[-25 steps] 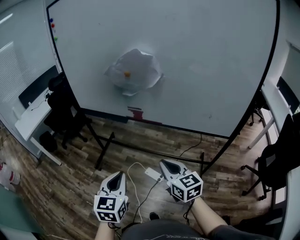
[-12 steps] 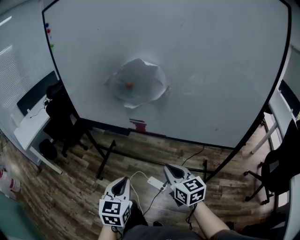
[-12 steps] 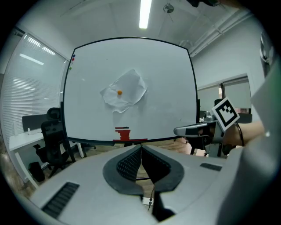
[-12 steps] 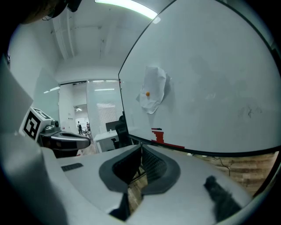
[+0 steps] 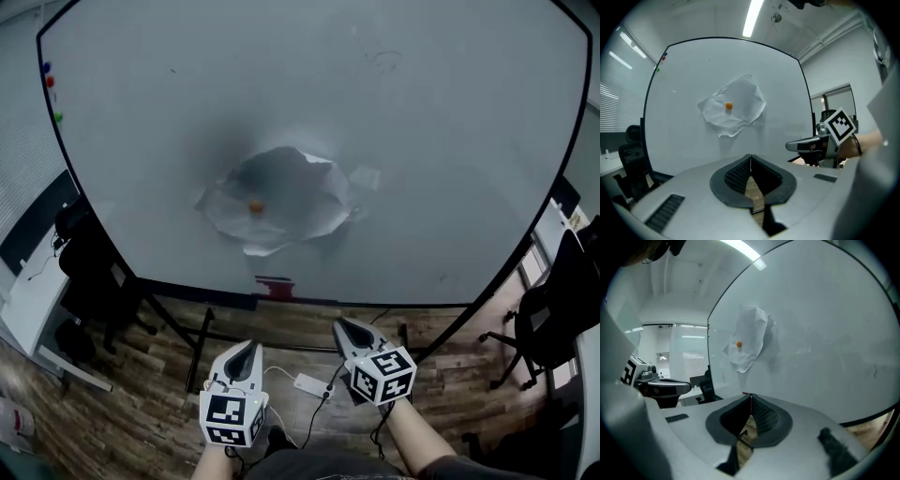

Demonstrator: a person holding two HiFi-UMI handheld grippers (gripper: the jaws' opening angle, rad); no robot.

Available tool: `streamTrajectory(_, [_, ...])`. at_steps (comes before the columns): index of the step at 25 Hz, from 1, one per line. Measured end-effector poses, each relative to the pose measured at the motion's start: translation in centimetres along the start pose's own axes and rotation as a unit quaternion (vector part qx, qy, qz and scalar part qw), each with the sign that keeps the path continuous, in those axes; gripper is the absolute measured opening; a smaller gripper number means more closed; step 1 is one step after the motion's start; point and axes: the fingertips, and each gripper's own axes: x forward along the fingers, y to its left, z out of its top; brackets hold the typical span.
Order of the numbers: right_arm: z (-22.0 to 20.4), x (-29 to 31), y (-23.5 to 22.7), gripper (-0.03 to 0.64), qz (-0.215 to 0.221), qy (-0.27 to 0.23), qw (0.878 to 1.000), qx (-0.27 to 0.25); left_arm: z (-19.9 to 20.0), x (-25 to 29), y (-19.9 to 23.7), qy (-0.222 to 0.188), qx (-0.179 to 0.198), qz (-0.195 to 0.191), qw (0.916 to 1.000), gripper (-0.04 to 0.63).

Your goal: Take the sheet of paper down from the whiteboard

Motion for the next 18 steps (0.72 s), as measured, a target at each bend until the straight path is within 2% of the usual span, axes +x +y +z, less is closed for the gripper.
streamTrajectory(5, [1.9,3.2,-1.1,0.023,-0.06,-0.019,0.998,0.022,3.5,3.7,4.2,-0.031,0.02,-0.034,0.9987,0.015])
streamTrajectory(11, [3.4,4.5,-2.3,0.023,-0.124,-0.029,0.992,0.024,4.9,7.0,6.3,-0.043,0.026,-0.083,0.9953,0.015])
streamTrajectory(15, [4.9,4.6,-3.0,0.023,-0.149,-0.045,0.987,0.032,5.9,8.7,6.9,-0.053,0.034,-0.089,0.994,0.015])
streamTrajectory(18, [6.1,4.8,-3.5,0.023,-0.167,-0.047,0.985,0.012,6.8,9.6,6.8,-0.057,0.037,-0.093,0.9934,0.015])
